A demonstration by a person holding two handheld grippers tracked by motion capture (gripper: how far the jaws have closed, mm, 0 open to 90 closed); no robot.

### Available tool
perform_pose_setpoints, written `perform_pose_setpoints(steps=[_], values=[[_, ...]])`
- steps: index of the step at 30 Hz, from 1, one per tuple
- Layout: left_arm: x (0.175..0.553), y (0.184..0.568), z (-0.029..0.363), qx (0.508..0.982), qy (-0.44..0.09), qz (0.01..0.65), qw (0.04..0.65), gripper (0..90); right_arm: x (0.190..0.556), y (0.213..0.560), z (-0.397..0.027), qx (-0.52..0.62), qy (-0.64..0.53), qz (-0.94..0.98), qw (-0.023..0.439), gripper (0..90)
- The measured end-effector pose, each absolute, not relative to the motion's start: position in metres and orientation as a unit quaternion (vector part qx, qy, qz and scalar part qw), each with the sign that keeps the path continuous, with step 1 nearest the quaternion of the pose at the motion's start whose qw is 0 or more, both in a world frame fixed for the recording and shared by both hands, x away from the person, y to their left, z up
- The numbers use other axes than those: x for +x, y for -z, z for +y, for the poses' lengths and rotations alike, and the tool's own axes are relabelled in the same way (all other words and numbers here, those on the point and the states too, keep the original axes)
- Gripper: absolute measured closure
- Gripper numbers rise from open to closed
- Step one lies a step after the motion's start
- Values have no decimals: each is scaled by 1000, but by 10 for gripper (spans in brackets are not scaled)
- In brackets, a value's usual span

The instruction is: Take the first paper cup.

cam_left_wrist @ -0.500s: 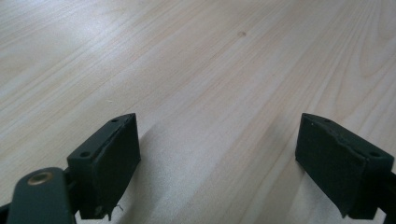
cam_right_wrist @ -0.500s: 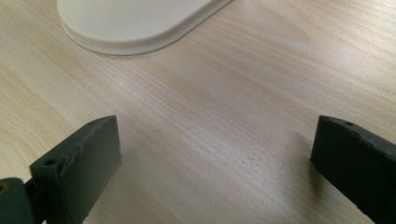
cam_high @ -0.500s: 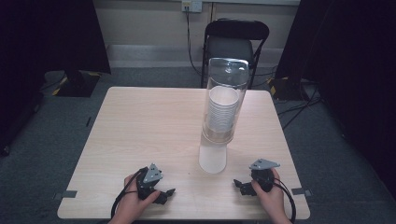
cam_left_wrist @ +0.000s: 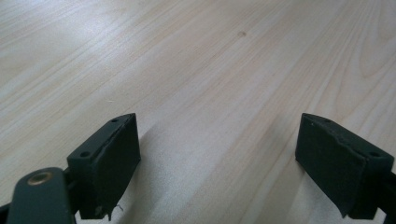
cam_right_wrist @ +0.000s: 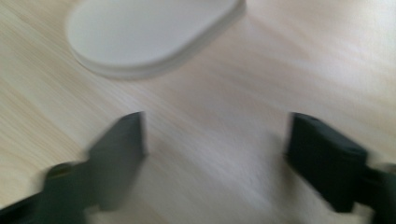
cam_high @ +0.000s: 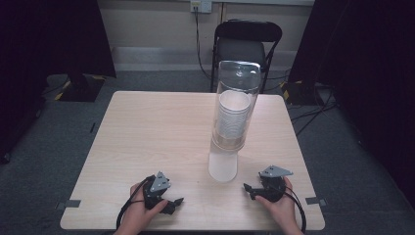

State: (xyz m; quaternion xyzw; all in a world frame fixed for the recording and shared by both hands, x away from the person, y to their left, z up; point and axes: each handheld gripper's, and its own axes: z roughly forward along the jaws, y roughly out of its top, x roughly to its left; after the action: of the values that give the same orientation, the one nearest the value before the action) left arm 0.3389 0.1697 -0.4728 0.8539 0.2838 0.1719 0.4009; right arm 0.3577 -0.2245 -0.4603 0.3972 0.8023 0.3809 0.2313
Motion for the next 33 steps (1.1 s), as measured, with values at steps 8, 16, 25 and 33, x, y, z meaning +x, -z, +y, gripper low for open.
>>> perform_pose_setpoints(steps=[8,16,25,33], values=[[339,473,170,854,-172,284,402,131,366,441,-206,386,-434,785,215,156],[339,473,170,854,-172,284,401,131,378,414,-189,369,-478,765,225,151],[339,473,170,854,-172,284,401,131,392,393,-168,352,-502,755,232,144],[339,473,170,854,-172,284,401,131,398,386,-156,341,-523,745,237,177]])
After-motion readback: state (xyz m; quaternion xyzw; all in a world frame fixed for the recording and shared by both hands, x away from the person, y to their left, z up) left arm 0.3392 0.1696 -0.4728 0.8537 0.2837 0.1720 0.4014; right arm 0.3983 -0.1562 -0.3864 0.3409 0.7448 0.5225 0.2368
